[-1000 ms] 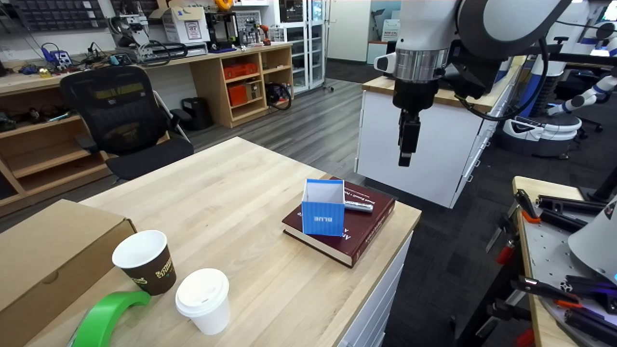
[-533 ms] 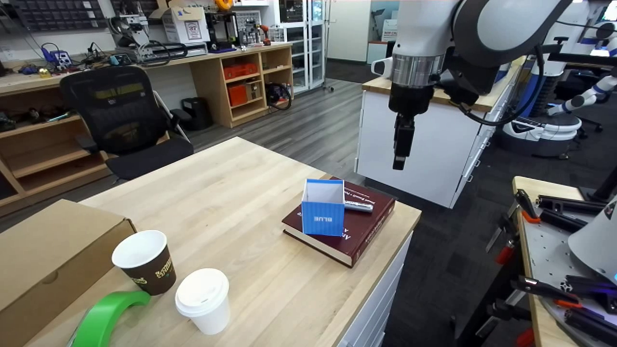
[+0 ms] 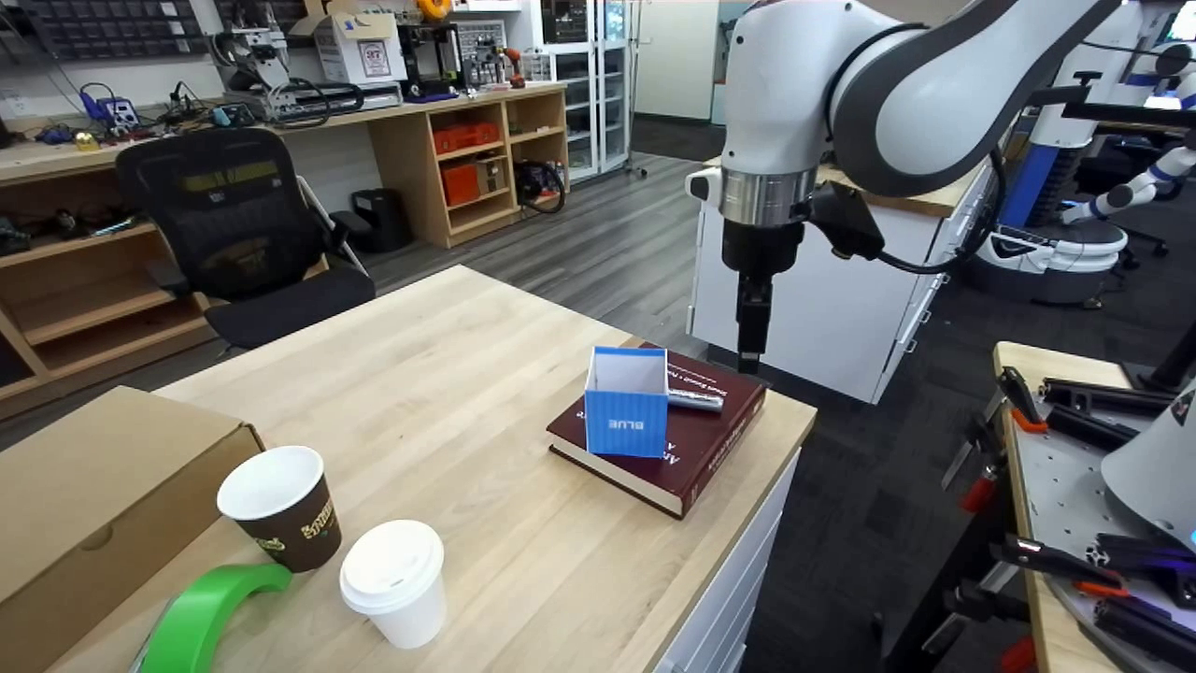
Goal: Put the marker inside the blue and white box
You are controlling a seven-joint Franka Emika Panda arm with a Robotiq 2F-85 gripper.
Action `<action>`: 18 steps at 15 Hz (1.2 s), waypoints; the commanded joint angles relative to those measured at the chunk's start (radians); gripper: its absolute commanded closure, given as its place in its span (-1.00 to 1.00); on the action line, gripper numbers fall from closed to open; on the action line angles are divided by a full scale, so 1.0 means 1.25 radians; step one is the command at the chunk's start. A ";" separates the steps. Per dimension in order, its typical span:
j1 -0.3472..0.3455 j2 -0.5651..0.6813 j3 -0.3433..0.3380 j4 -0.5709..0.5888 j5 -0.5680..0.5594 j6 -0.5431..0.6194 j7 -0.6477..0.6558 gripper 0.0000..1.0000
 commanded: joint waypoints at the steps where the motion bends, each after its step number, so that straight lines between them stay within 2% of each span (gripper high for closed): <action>1: 0.019 0.068 0.001 0.054 -0.039 0.006 0.057 -1.00; 8: 0.030 0.166 -0.008 0.117 -0.030 0.016 0.074 -1.00; 18: 0.027 0.224 -0.022 0.124 -0.018 0.051 0.077 -1.00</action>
